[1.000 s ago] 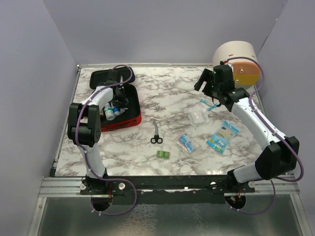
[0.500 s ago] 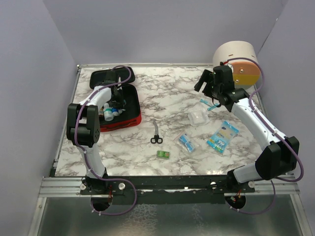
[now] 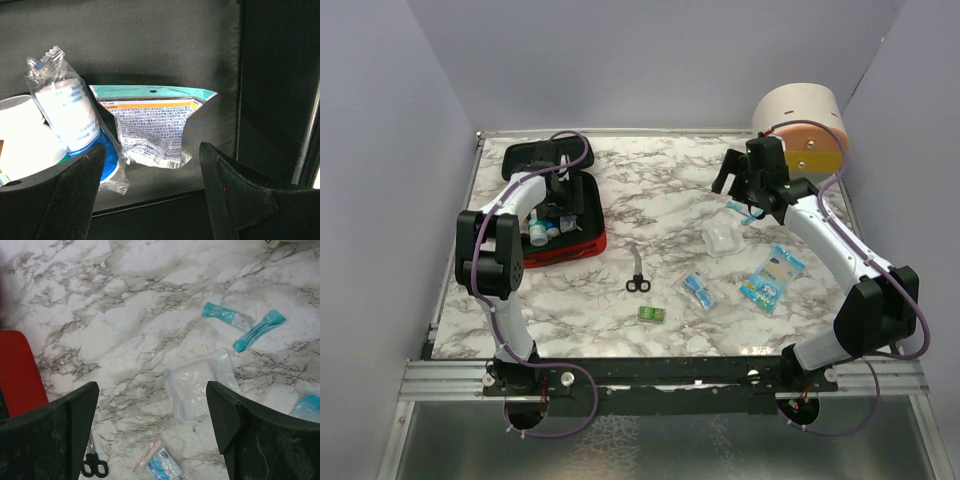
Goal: Organize the medicine kit
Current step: Place the medical item at the medicine box.
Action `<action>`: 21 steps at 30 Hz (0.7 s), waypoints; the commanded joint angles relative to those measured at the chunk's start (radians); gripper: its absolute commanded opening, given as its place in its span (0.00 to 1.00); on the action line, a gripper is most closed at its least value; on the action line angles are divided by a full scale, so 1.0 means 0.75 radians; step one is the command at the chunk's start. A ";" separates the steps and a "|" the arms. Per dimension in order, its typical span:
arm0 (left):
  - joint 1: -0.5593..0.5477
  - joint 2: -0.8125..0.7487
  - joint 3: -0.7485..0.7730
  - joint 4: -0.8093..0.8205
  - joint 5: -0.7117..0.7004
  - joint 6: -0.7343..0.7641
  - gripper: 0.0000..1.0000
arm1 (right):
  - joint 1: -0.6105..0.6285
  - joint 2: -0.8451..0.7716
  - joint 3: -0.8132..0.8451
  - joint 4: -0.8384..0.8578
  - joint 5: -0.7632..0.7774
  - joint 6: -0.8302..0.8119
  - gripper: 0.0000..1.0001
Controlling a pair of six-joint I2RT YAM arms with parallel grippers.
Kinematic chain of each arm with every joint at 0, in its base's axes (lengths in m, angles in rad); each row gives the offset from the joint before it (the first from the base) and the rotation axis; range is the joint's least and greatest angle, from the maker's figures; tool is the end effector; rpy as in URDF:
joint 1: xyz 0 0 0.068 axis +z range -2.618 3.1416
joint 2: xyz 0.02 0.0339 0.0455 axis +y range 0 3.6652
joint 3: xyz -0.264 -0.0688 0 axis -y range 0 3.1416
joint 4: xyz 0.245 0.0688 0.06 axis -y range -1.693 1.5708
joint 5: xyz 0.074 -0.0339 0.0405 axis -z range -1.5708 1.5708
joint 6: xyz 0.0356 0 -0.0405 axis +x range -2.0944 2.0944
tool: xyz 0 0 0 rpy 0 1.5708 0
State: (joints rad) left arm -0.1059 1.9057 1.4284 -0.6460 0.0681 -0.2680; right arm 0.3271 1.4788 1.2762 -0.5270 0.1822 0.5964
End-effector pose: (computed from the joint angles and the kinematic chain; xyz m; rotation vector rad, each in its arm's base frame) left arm 0.3968 -0.0446 0.2048 -0.1983 2.6999 -0.2051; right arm 0.3137 0.0996 0.3132 0.4016 2.2652 0.2701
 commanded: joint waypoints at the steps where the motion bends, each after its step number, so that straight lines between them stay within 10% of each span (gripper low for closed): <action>1: 0.013 -0.042 0.036 -0.033 -0.013 0.043 0.80 | -0.003 0.034 0.033 -0.067 -0.004 -0.080 0.90; 21: 0.006 -0.176 0.130 -0.028 0.029 0.067 0.95 | -0.003 0.260 -0.093 -0.193 -0.097 -0.240 0.90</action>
State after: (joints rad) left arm -0.1040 1.8397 1.4811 -0.6666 0.0711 -0.2207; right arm 0.3271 1.6432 1.2091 -0.6727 0.1566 0.4568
